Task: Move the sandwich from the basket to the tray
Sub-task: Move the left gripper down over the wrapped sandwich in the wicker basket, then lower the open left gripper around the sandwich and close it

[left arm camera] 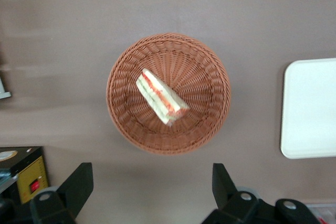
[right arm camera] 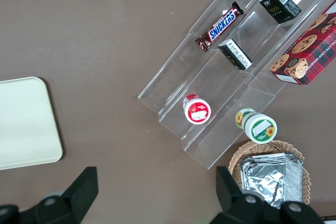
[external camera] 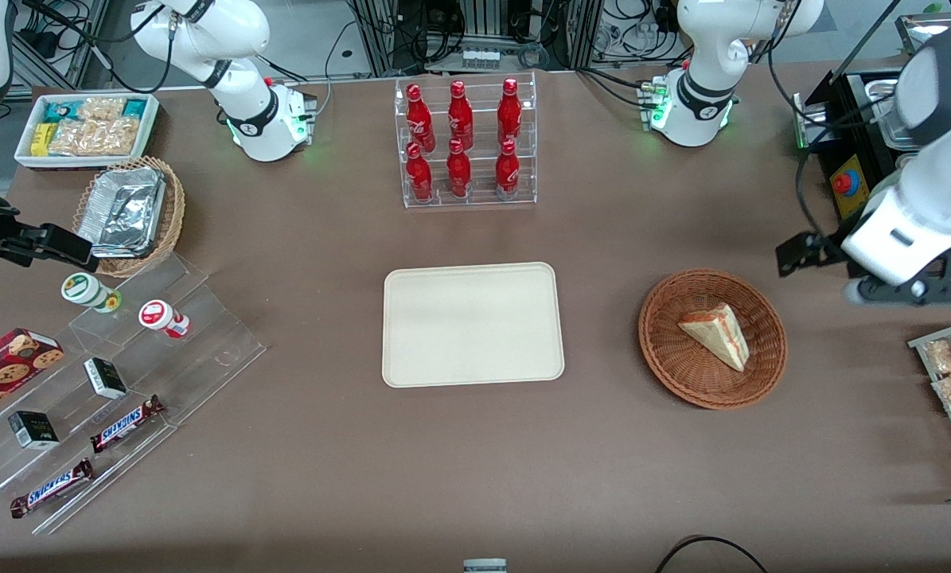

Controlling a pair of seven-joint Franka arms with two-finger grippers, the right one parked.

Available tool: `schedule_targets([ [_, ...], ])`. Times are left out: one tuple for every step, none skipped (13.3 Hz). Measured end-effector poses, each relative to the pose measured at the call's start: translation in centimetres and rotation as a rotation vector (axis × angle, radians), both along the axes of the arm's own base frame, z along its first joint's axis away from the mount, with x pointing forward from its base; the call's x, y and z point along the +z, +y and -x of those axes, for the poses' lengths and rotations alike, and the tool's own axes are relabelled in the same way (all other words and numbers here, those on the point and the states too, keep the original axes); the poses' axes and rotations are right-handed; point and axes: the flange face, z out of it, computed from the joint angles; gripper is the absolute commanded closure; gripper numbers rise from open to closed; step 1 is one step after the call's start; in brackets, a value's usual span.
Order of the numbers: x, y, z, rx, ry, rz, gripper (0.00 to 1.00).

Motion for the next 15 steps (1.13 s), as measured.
schedule_targets([
  [-2.3, -0.2, -0.7, 0.023, -0.007, 0.000, 0.00],
  [-4.7, -0.4, -1.2, 0.042, -0.016, 0.001, 0.00],
  [-6.9, -0.5, -1.4, 0.056, -0.024, 0.001, 0.00],
  [-8.8, -0.5, -1.2, 0.074, -0.031, 0.002, 0.00],
  [-10.4, -0.4, -0.9, 0.100, -0.041, 0.002, 0.00],
  [-11.7, -0.3, -0.5, 0.141, -0.050, 0.003, 0.00],
  [-13.0, -0.2, -0.1, 0.190, -0.064, 0.004, 0.00],
  [-14.3, -0.1, 0.4, 0.240, -0.083, 0.007, 0.00],
  [-15.5, -0.1, 1.0, 0.287, -0.104, 0.012, 0.00],
  [-16.8, 0.0, 1.8, 0.332, -0.128, 0.018, 0.00],
  [-18.0, 0.1, 2.7, 0.376, -0.144, 0.023, 0.00],
  [-18.9, 0.2, 3.4, 0.420, -0.150, 0.026, 0.00],
  [-19.6, 0.2, 3.9, 0.463, -0.152, 0.028, 0.00],
  [-20.0, 0.2, 4.1, 0.505, -0.151, 0.028, 0.00],
  [-20.3, 0.2, 4.3, 0.542, -0.147, 0.028, 0.00],
])
